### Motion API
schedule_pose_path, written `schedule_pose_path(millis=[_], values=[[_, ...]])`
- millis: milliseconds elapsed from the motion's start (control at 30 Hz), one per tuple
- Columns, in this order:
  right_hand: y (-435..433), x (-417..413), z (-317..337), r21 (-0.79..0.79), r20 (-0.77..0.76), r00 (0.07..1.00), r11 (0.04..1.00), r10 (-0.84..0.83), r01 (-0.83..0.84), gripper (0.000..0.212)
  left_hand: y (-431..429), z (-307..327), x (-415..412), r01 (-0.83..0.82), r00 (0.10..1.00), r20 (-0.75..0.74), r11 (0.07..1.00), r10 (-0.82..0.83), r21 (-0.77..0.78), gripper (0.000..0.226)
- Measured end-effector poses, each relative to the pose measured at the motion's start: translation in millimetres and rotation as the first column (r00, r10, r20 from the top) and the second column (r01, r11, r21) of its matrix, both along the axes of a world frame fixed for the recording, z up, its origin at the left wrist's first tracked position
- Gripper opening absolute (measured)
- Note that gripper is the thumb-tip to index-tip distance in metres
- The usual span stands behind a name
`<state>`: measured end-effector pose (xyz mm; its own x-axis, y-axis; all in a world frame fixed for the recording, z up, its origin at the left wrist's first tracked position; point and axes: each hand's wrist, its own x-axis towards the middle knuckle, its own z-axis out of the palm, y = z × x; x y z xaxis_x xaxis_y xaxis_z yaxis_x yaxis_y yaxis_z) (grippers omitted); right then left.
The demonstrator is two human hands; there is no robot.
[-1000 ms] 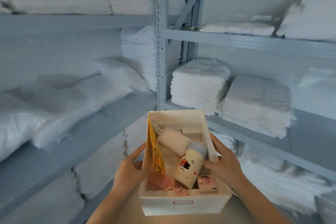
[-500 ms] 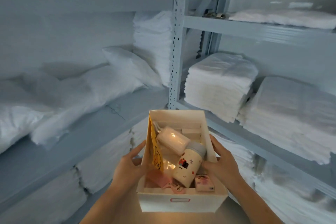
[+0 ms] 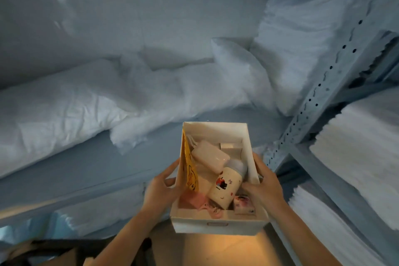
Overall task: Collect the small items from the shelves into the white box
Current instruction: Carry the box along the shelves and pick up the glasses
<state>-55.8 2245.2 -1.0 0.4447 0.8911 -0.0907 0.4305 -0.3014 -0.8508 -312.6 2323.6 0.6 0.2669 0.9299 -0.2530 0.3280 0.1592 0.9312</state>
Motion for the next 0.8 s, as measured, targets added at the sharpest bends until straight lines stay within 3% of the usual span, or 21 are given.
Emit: schedule_pose_path(millis=[167, 367, 567, 800], values=[[66, 0, -28, -0.032, -0.064, 0.985, 0.986, 0.161, -0.163, 0.085, 32, -25, -8, -0.134, 0.985, -0.107, 0.991, 0.133, -0.006, 0.046], [135, 9, -67, -0.081, -0.080, 0.951, 0.949, 0.300, -0.306, 0.092, 58, -57, -1, -0.271, 0.945, -0.201, 0.962, 0.259, -0.035, 0.053], [185, 29, -93, -0.084, -0.021, 0.911, 0.907, 0.413, -0.413, 0.093, 80, -80, 29, -0.410, 0.895, -0.209, 0.911, 0.395, -0.033, 0.053], [228, 46, -95, -0.085, -0.073, 0.869, 0.865, 0.490, -0.495, 0.098, 111, -88, 52, -0.551, 0.823, -0.181, 0.834, 0.538, -0.026, 0.040]])
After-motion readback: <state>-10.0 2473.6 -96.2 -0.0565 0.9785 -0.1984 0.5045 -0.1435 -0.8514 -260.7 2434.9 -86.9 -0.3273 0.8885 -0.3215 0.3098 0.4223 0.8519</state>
